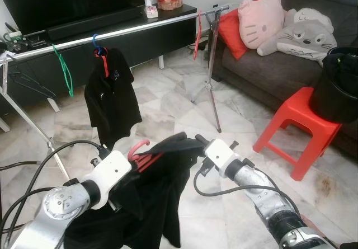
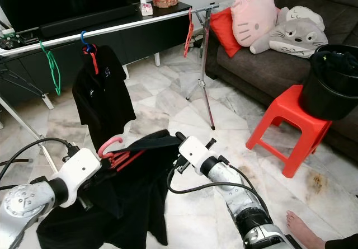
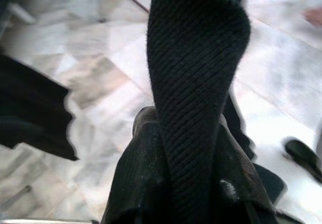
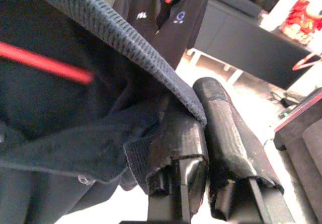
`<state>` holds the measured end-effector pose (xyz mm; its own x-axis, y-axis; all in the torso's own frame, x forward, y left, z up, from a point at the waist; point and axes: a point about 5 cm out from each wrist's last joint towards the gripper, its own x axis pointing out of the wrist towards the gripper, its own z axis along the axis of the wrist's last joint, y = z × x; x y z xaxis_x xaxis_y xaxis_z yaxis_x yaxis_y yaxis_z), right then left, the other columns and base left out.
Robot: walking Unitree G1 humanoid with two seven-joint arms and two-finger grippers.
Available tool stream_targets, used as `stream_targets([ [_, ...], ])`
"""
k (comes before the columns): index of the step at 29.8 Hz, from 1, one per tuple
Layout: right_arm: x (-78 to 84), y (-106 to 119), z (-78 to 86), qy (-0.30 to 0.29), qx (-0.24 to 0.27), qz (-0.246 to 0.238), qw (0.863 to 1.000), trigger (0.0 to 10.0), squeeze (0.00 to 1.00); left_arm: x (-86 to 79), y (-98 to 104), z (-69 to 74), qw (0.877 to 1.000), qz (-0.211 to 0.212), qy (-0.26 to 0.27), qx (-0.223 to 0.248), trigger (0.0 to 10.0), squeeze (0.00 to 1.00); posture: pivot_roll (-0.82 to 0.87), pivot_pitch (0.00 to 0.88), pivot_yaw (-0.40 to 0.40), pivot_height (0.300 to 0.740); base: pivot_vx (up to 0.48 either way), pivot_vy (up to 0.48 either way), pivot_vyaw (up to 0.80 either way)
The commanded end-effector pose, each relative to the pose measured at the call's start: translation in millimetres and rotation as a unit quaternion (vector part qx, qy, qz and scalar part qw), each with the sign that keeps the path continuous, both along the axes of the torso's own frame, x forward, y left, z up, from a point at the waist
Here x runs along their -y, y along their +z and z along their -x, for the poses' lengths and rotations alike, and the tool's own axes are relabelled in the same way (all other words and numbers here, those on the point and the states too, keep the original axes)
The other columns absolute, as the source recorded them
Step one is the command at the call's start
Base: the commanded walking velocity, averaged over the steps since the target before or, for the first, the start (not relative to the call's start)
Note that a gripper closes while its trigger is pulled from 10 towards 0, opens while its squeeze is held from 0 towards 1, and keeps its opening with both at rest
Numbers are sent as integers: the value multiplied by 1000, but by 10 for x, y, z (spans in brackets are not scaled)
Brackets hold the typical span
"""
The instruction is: Hang hanger
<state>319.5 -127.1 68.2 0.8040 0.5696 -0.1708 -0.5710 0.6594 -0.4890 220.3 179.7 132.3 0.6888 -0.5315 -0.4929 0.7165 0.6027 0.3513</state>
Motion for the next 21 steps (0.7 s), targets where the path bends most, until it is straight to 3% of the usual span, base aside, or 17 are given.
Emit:
stream_targets([
  [1,47,15,-37,0,-5,16,1000,0,0,-31,39,60,999,-6,-34,-5,10000,0,-76,0,19,740,0,0,0],
  [7,82,-17,-47,19,-23,45,999,0,0,-184,42,208,993,-36,-97,-51,10000,0,-69,0,17,740,0,0,0],
  [11,82,-55,-24,35,-31,61,997,0,0,-262,107,235,992,-32,-115,-50,10000,0,-69,0,17,740,0,0,0],
  [17,86,-70,-20,40,-36,66,996,0,0,-294,124,235,991,-32,-120,-46,10000,0,-69,0,17,740,0,0,0],
  [21,131,-161,39,72,-53,118,989,0,0,-420,170,207,992,-47,-108,-39,10000,0,-60,0,11,740,0,0,0],
])
